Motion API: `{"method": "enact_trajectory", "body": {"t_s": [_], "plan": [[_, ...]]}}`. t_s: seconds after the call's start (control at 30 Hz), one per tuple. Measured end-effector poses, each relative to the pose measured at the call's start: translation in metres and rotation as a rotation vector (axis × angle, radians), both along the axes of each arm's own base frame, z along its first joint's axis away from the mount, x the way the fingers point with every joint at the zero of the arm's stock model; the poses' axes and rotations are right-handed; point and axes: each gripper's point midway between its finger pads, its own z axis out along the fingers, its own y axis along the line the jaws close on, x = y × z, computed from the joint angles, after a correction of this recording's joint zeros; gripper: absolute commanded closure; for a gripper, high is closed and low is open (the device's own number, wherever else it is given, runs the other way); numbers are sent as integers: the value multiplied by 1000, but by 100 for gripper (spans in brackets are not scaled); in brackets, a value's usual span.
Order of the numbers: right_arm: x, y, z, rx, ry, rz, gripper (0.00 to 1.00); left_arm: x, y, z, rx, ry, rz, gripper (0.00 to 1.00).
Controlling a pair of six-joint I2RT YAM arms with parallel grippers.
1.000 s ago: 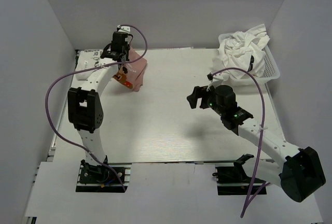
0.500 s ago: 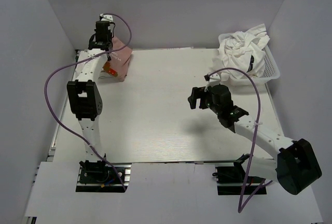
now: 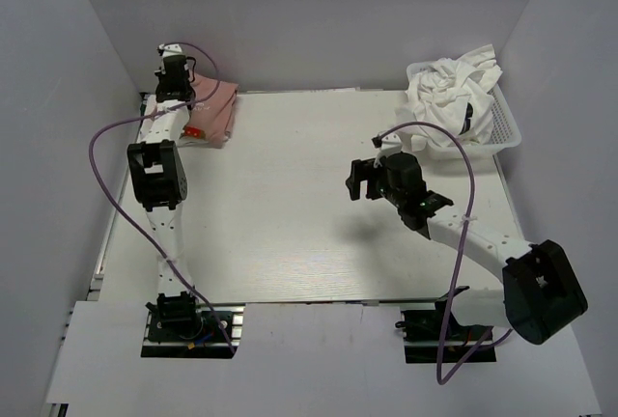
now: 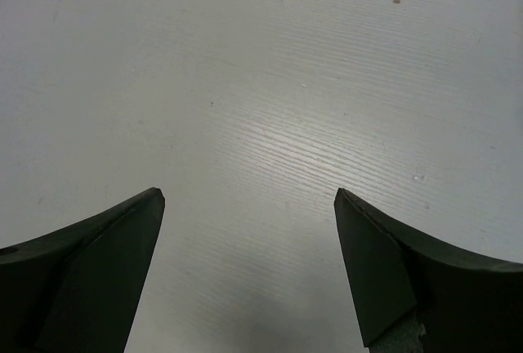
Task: Fold and stack the t-shirts
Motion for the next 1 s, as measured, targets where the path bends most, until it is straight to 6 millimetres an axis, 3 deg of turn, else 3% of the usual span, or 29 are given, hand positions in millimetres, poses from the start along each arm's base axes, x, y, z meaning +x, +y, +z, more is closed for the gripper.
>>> {"method": "enact_trajectory", "body": {"t_s": [0.17, 0.33, 0.37, 0.4, 0.43, 0.47, 0.6, 0.73, 0.83, 1.0], "plan": [[7, 5, 1, -9, -3, 8, 10, -9, 30, -50, -73, 33, 100, 100], [11, 7, -5, -18, 11, 8, 10, -25, 48, -68, -127, 22, 193, 100], [11, 7, -6, -19, 15, 8, 10, -27, 51, -70, -137, 19, 209, 91], [12, 8, -7, -20, 17, 8, 10, -28, 53, -71, -147, 14, 224, 72], [12, 8, -8, -20, 20, 8, 10, -30, 54, -72, -156, 10, 238, 46], [12, 9, -9, -19, 22, 9, 10, -31, 55, -73, -164, 7, 252, 1], [13, 11, -7, -11, 23, 11, 10, -40, 56, -71, -205, 0, 302, 0], [12, 13, -5, 11, 29, 13, 10, -53, 51, -56, -249, -5, 331, 0], [10, 15, 3, 39, 25, 12, 10, -69, 43, -32, -291, -17, 341, 0], [1, 13, 37, 124, -31, 6, 10, -95, 13, 39, -398, -95, 252, 0]]}}
